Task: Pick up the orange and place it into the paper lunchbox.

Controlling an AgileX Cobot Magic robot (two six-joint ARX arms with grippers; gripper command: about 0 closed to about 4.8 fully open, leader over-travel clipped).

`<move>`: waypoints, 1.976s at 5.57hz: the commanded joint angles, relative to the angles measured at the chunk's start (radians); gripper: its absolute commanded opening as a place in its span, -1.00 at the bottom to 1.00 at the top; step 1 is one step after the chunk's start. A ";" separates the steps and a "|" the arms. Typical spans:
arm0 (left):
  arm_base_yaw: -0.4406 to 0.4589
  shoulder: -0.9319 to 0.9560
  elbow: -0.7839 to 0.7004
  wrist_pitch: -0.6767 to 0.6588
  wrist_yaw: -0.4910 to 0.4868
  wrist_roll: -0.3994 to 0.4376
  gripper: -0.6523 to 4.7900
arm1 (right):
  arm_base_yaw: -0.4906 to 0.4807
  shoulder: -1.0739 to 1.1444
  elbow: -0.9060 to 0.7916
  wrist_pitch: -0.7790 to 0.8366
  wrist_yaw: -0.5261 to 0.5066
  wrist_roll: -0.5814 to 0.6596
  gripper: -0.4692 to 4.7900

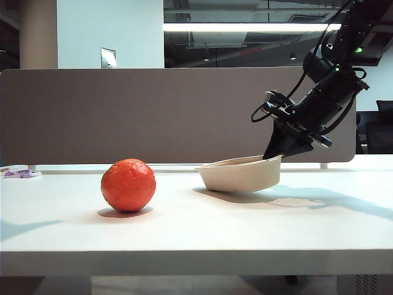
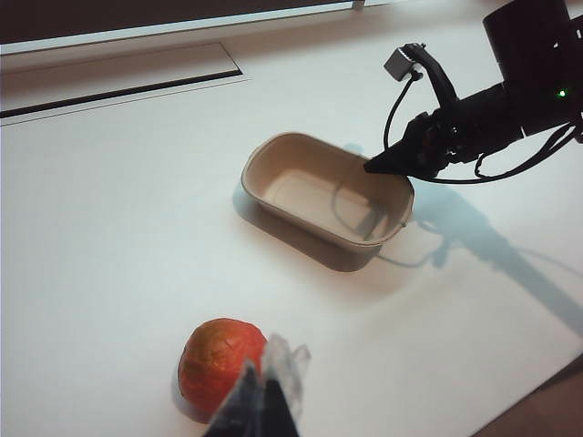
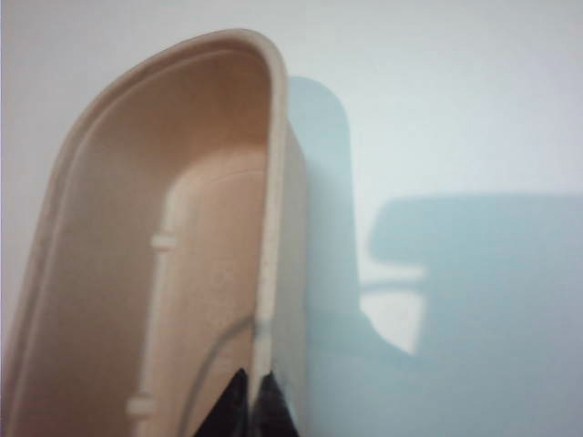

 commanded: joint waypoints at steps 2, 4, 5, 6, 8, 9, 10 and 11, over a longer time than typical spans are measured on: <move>0.001 -0.001 0.004 0.012 0.003 0.004 -0.78 | 0.051 0.011 0.004 0.079 -0.051 0.020 -0.58; 0.001 -0.001 0.004 0.011 0.002 0.010 -0.78 | 0.048 -0.026 0.005 0.074 -0.055 0.030 0.00; 0.001 -0.001 0.004 0.005 0.003 0.019 -0.78 | 0.038 -0.100 0.005 0.056 -0.048 0.053 -0.27; 0.001 -0.002 0.004 -0.009 0.004 0.019 -0.78 | 0.033 -0.146 0.005 0.030 -0.048 0.052 -0.84; 0.001 0.000 0.003 -0.106 0.006 0.022 -0.78 | 0.044 -0.322 0.005 -0.095 -0.021 0.035 -0.83; 0.001 0.000 0.000 -0.122 0.006 0.058 -0.78 | 0.061 -0.389 0.005 -0.151 0.017 0.001 -0.83; 0.001 0.000 -0.006 -0.120 0.006 0.090 -0.78 | 0.072 -0.424 0.005 -0.172 0.040 -0.014 -0.83; 0.001 0.000 -0.040 -0.083 0.006 0.117 -0.78 | 0.103 -0.517 0.005 -0.192 0.089 -0.016 -0.83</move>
